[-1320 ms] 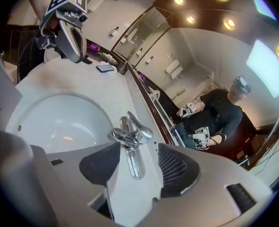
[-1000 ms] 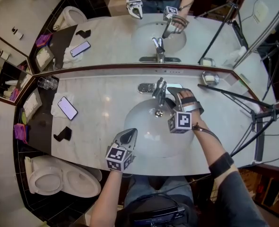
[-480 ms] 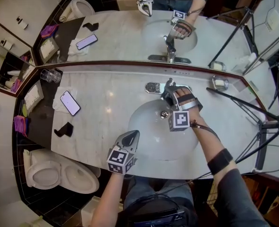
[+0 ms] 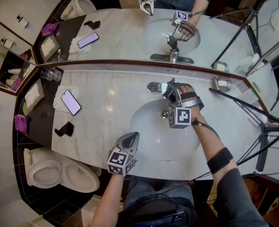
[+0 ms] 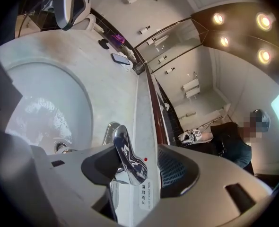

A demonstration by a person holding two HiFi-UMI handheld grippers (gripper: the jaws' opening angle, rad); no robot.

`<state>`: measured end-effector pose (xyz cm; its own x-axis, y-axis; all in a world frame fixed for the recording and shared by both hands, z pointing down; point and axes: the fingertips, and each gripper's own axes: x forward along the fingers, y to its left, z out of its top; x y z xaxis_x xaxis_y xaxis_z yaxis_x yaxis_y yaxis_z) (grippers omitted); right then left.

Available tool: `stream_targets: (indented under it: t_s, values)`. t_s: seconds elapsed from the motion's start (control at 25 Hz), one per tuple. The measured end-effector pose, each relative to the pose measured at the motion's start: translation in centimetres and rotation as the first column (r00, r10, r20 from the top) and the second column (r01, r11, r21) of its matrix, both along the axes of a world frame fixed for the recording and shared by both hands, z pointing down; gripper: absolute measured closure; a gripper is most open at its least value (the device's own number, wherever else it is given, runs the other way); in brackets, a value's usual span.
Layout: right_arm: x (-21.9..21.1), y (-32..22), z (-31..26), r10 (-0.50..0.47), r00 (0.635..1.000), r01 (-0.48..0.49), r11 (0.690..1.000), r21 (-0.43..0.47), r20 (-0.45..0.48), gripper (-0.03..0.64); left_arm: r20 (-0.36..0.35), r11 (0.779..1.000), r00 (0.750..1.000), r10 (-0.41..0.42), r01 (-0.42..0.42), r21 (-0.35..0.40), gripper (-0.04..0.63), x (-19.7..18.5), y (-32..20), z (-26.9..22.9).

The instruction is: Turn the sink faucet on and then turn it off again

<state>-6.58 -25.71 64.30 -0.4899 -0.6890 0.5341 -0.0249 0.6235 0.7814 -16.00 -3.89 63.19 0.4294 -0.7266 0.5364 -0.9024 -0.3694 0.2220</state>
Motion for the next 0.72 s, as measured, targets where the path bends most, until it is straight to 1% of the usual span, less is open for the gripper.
stream_targets:
  t_s: [0.36,0.52,0.72]
  values:
    - [0.2,-0.4,-0.4,0.02,1.0,-0.019,0.999,-0.026,0.015,0.357,0.008,1.0,1.0,0.013,-0.013,0.006,0.592,0.3,-0.4,-0.3]
    - [0.5,-1.3,-0.8,0.092,0.992,-0.082,0.99,-0.114,0.083,0.364,0.008,1.0,1.0,0.011,-0.011,0.004,0.592,0.2,-0.3,-0.4]
    - [0.7,-1.5,-1.0,0.123,0.987,-0.101,0.975,-0.196,0.103,0.365,0.007,1.0,1.0,0.01,-0.01,0.009,0.592,0.3,-0.4,-0.7]
